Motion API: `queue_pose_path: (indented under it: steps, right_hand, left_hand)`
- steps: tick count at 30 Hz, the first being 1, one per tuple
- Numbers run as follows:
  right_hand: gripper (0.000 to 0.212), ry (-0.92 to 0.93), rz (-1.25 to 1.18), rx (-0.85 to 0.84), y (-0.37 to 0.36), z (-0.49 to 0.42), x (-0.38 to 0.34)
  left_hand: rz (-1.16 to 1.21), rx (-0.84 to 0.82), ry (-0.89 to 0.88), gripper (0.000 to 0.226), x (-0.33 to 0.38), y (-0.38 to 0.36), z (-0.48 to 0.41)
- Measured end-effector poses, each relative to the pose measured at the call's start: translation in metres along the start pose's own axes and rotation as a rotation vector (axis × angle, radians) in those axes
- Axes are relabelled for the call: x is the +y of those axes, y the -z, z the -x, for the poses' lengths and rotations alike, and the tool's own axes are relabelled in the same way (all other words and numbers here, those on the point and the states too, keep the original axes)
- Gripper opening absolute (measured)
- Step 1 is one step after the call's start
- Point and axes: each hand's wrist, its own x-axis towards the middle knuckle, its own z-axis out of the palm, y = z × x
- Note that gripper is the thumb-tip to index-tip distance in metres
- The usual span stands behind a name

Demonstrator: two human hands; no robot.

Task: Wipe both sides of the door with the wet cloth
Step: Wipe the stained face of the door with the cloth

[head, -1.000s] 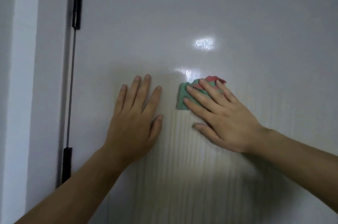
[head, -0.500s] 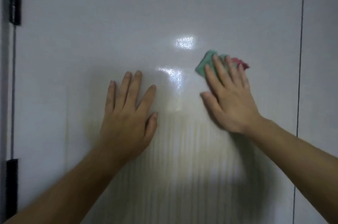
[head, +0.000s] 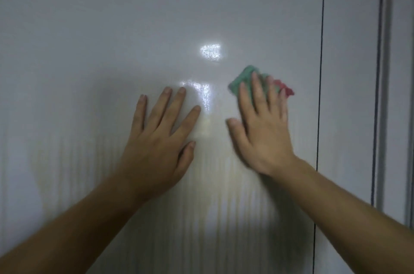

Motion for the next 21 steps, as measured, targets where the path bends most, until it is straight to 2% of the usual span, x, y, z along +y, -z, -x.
queue_pose_path:
  steps: [3, 4, 5, 6, 9, 11, 13, 15, 16, 19, 21]
  right_hand:
    - [0.067, 0.328, 0.052, -0.088, -0.008, 0.047, 0.004]
    - [0.065, 0.386, 0.082, -0.092, -0.006, 0.046, 0.019]
    - [0.064, 0.371, 0.105, -0.068, -0.004, 0.037, 0.037]
    - [0.065, 0.275, 0.103, -0.041, -0.001, 0.024, 0.055]
    - [0.068, -0.103, 0.007, 0.001, 0.009, 0.000, 0.085]
    - [0.071, -0.069, 0.022, 0.002, 0.003, 0.021, 0.078]
    - [0.070, 0.147, 0.054, -0.051, -0.001, 0.054, 0.073]
    - [0.066, 0.268, 0.086, -0.091, 0.001, 0.061, 0.092]
    - [0.066, 0.243, 0.100, -0.083, 0.005, 0.052, 0.106]
    - [0.068, -0.081, 0.033, -0.044, 0.016, 0.011, 0.137]
    - [0.070, -0.169, -0.001, -0.030, 0.015, 0.011, 0.133]
  left_hand:
    - [-0.035, 0.009, 0.033, 0.060, 0.014, -0.004, -0.003]
    - [-0.044, 0.016, 0.059, 0.059, 0.017, -0.005, -0.004]
    - [-0.051, 0.024, 0.089, 0.058, 0.021, -0.006, -0.005]
    - [-0.054, 0.029, 0.113, 0.058, 0.025, -0.006, -0.006]
    - [-0.028, 0.041, 0.114, 0.060, 0.041, -0.008, -0.018]
    - [-0.003, 0.050, 0.053, 0.061, 0.054, -0.012, -0.027]
    - [0.020, 0.058, 0.002, 0.062, 0.066, -0.016, -0.037]
    - [0.035, 0.054, -0.025, 0.062, 0.079, -0.020, -0.043]
    - [0.034, 0.050, -0.024, 0.062, 0.084, -0.022, -0.044]
    - [0.019, 0.050, 0.018, 0.060, 0.095, -0.025, -0.048]
    - [0.031, 0.063, 0.030, 0.059, 0.102, -0.027, -0.051]
